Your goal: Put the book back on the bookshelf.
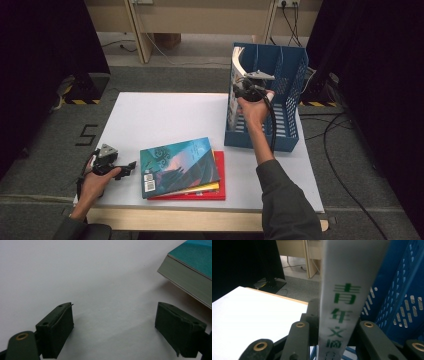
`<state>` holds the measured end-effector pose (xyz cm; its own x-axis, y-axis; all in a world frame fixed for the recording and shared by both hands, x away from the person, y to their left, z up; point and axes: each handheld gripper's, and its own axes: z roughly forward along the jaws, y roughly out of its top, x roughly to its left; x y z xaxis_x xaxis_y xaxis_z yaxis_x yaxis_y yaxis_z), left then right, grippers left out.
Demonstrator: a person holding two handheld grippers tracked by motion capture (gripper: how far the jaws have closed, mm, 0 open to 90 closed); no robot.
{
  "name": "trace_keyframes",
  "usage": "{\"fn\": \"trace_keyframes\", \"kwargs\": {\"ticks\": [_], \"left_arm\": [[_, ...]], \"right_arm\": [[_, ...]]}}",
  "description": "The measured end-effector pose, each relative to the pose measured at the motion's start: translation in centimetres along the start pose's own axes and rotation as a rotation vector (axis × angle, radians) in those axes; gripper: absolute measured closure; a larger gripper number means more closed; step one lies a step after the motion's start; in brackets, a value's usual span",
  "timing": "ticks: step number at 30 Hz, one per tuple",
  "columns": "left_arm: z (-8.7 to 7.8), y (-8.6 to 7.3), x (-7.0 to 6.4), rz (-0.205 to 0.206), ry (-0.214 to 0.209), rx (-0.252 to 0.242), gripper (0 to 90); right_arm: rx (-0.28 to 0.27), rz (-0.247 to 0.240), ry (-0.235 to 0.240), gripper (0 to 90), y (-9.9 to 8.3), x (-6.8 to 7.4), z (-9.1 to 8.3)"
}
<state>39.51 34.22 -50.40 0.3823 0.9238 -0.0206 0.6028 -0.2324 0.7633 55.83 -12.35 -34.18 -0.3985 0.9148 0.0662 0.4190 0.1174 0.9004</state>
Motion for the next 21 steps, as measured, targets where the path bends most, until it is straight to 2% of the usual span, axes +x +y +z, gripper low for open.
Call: {"fn": "trace_keyframes", "kwargs": {"ticks": [2, 4, 9, 11, 14, 19, 21], "left_arm": [[0.0, 0.0, 0.0, 0.0, -0.001, 0.0, 14.5], [0.0, 0.0, 0.0, -0.004, 0.0, -0.002, 14.5], [0.0, 0.0, 0.0, 0.001, 0.001, 0.004, 14.5], [0.0, 0.0, 0.0, -0.001, 0.002, 0.002, 14.5], [0.0, 0.0, 0.0, -0.004, 0.002, 0.001, 14.5], [0.1, 0.0, 0.0, 0.001, 0.003, 0.005, 14.5], [0.1, 0.0, 0.0, -0.004, -0.002, 0.007, 14.5]], "right_arm": [[0.006, -0.005, 0.033, 70.4, 0.0, 0.1, 0.1], [0.002, 0.021, 0.057, 66.8, -0.3, 0.2, 0.0], [-0.014, 0.039, 0.123, 59.1, -1.2, 0.5, -0.9], [-0.021, 0.067, 0.157, 55.0, -1.5, 0.4, -1.4], [-0.022, 0.055, 0.208, 54.4, -1.7, 0.6, -2.1], [-0.018, 0.039, 0.23, 50.8, -2.1, 1.1, -2.8], [-0.015, 0.034, 0.222, 48.9, -2.2, 1.3, -2.7]]}}
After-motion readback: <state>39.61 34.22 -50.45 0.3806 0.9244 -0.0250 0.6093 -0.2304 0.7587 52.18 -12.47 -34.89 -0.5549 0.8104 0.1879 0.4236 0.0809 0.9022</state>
